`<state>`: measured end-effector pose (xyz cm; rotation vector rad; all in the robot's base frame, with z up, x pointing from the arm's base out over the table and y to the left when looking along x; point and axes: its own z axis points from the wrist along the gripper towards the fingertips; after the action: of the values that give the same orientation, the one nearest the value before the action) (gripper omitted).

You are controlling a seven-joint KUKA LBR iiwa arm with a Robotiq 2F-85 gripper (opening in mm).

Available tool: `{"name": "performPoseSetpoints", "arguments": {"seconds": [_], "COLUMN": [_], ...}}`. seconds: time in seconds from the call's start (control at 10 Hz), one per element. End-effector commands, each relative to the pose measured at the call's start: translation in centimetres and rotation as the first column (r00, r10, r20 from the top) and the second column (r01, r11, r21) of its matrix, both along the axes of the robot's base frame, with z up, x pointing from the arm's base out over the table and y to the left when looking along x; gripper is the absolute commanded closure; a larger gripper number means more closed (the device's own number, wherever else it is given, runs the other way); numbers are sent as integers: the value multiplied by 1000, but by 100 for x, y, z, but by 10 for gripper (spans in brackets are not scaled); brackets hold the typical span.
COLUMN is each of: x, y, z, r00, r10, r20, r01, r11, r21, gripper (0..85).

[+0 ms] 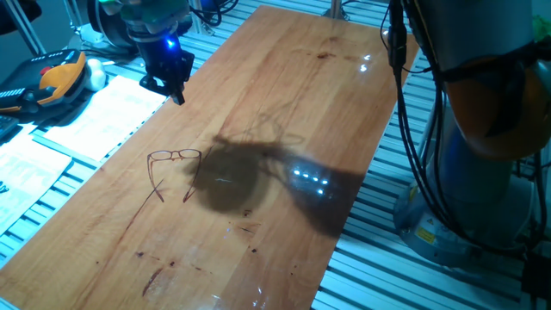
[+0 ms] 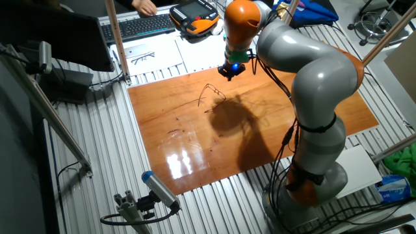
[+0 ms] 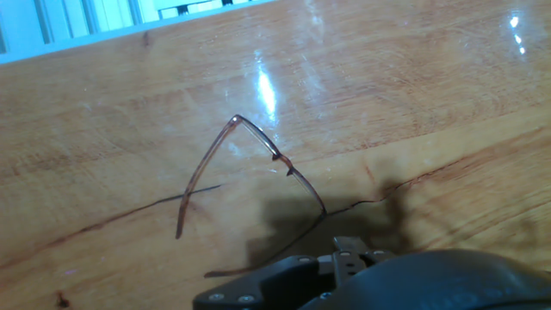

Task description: Unfold the leg of the glasses (with one hand)

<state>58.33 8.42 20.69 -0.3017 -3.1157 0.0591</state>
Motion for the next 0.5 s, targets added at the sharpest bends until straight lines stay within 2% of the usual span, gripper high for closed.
{"name": "performPoseSetpoints", "arguments": {"seconds": [0.0, 0.4], "x": [-2, -8], "y": [1, 2], "z": [1, 6], "r00": [1000, 1000], "r10": [-1, -6], "r20": [1, 12], "r01": [1, 6], "r11": [1000, 1000], "r21": [0, -11], "gripper": [850, 850]}}
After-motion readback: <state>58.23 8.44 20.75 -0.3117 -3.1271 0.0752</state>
